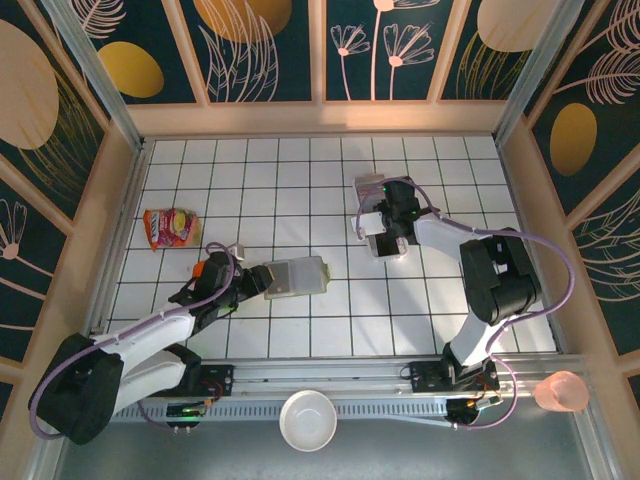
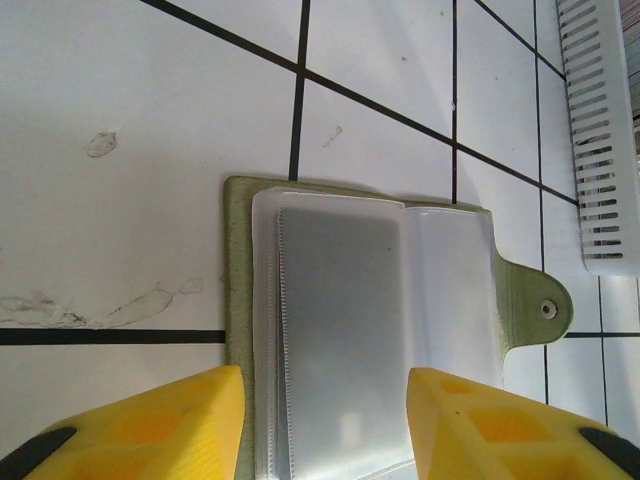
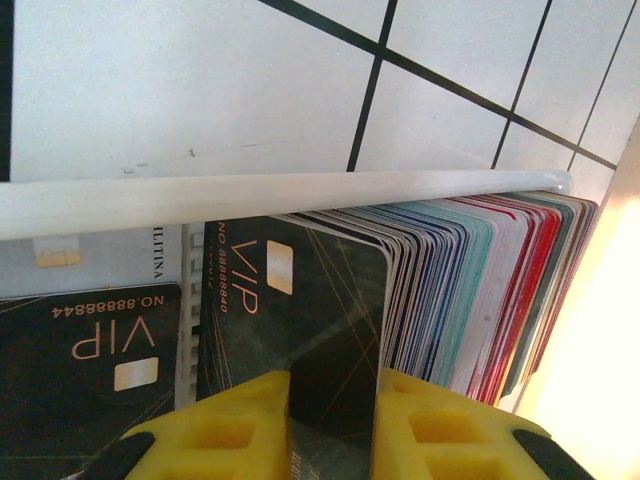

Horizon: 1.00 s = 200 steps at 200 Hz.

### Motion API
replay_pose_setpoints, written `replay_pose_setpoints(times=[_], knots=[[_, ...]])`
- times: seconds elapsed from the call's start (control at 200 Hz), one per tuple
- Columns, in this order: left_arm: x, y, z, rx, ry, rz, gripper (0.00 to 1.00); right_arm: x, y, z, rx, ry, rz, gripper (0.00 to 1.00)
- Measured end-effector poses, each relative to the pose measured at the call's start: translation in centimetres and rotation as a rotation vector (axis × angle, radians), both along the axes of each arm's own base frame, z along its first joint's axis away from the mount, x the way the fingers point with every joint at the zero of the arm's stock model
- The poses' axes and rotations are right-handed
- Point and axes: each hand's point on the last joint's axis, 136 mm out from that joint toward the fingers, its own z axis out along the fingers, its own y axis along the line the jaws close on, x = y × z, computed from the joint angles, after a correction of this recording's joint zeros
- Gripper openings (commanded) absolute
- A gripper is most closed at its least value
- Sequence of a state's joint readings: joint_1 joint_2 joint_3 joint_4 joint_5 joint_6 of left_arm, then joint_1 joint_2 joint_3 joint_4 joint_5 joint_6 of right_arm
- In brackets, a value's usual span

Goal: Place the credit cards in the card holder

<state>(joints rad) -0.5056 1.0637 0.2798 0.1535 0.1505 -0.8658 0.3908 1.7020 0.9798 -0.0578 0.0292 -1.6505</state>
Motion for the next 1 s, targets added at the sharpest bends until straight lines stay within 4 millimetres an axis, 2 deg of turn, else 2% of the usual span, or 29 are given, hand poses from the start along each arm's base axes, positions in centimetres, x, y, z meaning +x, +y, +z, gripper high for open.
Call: replay_pose_setpoints(times=[0.265, 0.696, 0.836, 1.001], knots=[[0.0, 0.0, 0.1, -0.002, -0.003, 0.0, 0.44, -0.4, -0.1, 0.2, 0.001, 0.011, -0.005, 0.13], [0.0, -0.1, 0.1, -0.006, -0.001, -0.001, 0.42, 0.1, -0.2, 1.2, 0.008, -0.023, -0.012, 0.11], [0.0, -0.1, 0.1, -0.006, 0.0, -0.001, 0.42, -0.1, -0.3, 1.5, 0.011, -0.023, -0.016, 0.0], [-0.1, -0.1, 0.1, -0.008, 0.001, -0.004, 0.41, 0.1, -0.2, 2.2, 0.026, -0.026, -0.028, 0.0]])
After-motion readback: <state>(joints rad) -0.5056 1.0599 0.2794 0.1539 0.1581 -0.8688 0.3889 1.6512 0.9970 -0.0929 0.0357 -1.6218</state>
